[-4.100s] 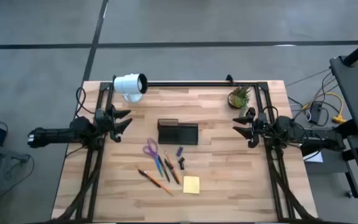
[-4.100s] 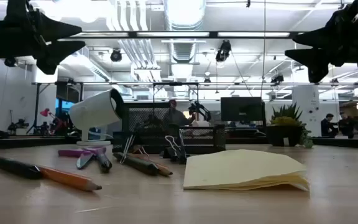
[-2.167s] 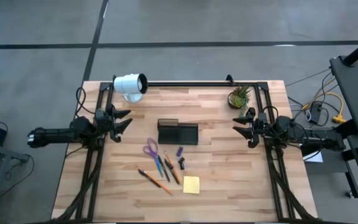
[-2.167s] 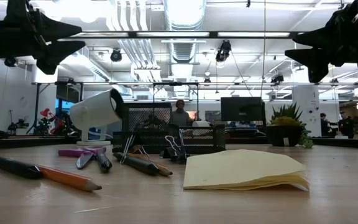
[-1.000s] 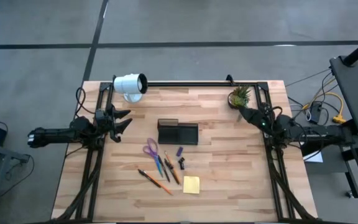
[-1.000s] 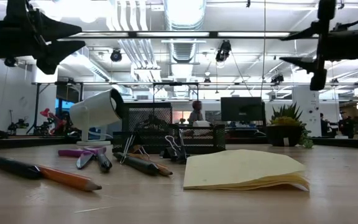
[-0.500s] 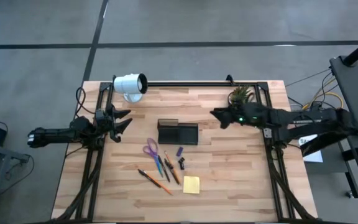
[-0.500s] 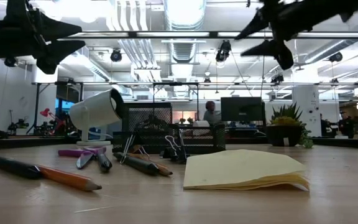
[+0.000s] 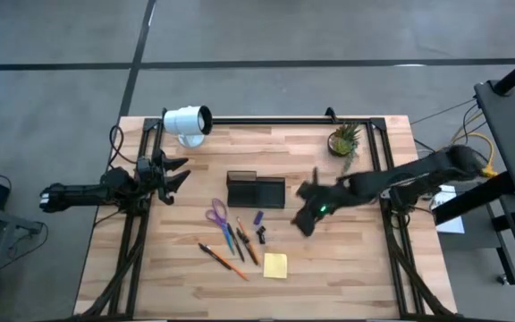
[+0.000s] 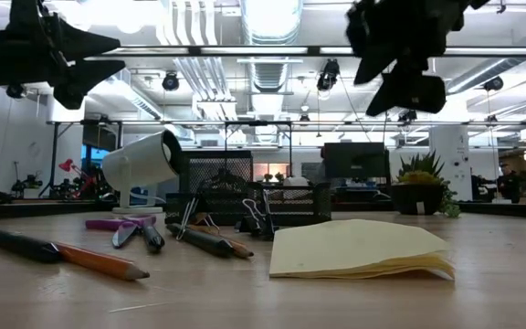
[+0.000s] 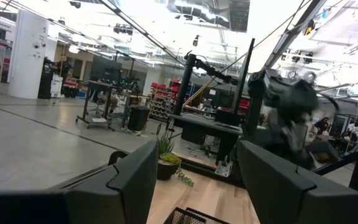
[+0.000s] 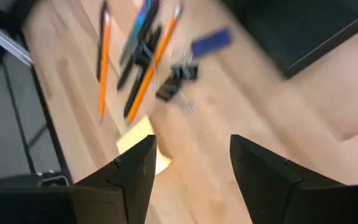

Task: Pick and place office supplies into organizer
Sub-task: Put the bottom right black binder clip into the black desk organizer

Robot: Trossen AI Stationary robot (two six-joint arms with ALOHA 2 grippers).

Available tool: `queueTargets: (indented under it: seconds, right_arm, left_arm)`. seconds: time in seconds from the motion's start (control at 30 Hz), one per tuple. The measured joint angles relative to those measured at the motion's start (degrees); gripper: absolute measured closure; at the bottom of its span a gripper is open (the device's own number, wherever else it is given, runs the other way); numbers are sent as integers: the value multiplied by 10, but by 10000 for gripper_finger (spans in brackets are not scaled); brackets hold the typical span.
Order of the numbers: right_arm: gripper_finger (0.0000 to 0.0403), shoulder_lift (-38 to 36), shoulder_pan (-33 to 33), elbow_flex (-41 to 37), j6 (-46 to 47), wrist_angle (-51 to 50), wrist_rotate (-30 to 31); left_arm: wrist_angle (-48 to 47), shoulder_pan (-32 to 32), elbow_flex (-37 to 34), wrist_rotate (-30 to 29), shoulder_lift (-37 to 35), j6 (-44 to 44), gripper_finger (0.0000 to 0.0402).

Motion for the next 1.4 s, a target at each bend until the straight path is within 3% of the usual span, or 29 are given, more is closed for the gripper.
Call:
queueTargets:
  seconds: [0.17, 0.33, 0.43, 0.7, 0.83, 0.93, 1.23, 1.4]
  right_arm:
    - [209, 129, 40, 83, 22, -2, 19]
    - [209, 214, 73, 184, 67, -86, 137]
    - [209, 252, 91, 233, 91, -114, 174]
    - [209, 356, 111, 341, 106, -152, 184]
    - [209, 380, 112, 355, 149, -211, 202]
    - [209, 372, 119, 355, 168, -217, 252]
    - [204, 361, 119, 363, -1, -187, 222]
    - [166, 359, 118, 363, -85, -188, 210]
  left_arm:
    - [0, 0, 0, 0, 0, 0, 194]
    - [1, 0, 0, 0, 0, 0, 194]
    - [1, 0, 0, 0, 0, 0, 194]
    - [0, 0, 0, 0, 2, 0, 194]
    - [0, 0, 0, 0, 2, 0, 194]
    - [0, 0, 0, 0, 3, 0, 194]
    - [1, 0, 0, 0, 3, 0, 194]
    - [2, 0, 0, 0, 4, 0, 194]
